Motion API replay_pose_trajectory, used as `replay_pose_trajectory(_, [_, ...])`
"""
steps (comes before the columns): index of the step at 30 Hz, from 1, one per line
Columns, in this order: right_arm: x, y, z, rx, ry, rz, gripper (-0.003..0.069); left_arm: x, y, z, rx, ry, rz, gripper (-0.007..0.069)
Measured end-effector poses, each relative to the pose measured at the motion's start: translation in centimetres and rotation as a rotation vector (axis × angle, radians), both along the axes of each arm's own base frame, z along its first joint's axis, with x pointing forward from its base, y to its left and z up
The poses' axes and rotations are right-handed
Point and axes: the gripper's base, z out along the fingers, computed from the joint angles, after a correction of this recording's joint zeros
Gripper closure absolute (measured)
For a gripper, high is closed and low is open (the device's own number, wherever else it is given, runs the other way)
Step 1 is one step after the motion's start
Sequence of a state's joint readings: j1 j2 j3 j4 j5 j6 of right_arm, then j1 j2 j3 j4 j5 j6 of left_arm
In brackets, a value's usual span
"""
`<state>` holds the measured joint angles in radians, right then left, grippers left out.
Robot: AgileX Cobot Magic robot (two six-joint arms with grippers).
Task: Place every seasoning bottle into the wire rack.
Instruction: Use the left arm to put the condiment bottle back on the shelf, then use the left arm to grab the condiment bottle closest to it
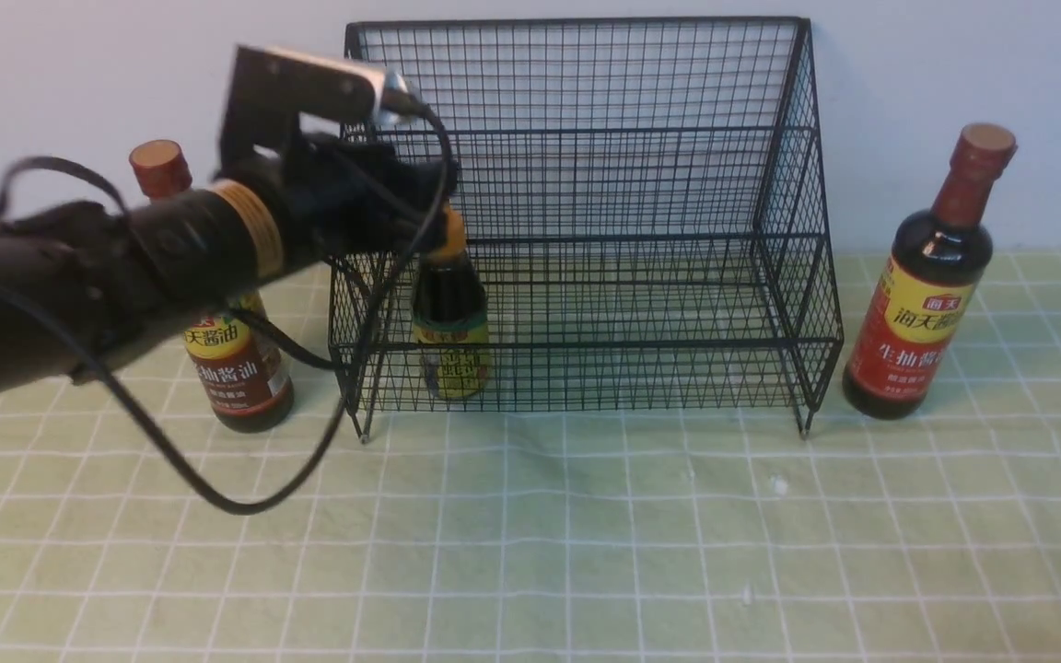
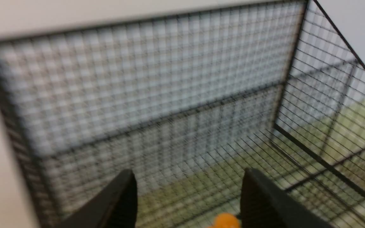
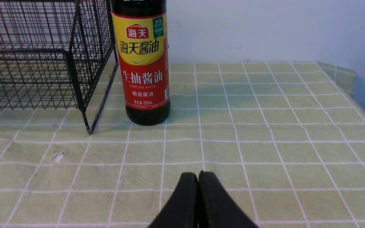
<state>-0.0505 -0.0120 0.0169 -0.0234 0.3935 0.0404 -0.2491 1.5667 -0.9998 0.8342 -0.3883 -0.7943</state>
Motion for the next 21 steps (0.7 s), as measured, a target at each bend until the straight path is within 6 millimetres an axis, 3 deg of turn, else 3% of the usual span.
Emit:
replay_pose_trajectory(8, [0.0,0.0,0.0,0.0,0.0,0.0,0.0673,-5.6,3.6,8.0,0.165,-0.172,0.191,0.0218])
replay_pose_trajectory(13, [0.0,0.0,0.0,0.0,0.0,0.0,0.0673,-6.4,6.3,9.1,0.188,-0.172,0.312,0.0218])
replay_pose_trajectory(17, [0.0,0.0,0.0,0.0,0.0,0.0,0.0673,-5.2,9.3,8.2,0.127,-0.117,0.424,0.0218])
replay_pose_trajectory(21, [0.0,0.0,0.0,0.0,0.0,0.0,0.0673,-3.3,9.6,6.5,0.084,-0.084,0.405,0.0218])
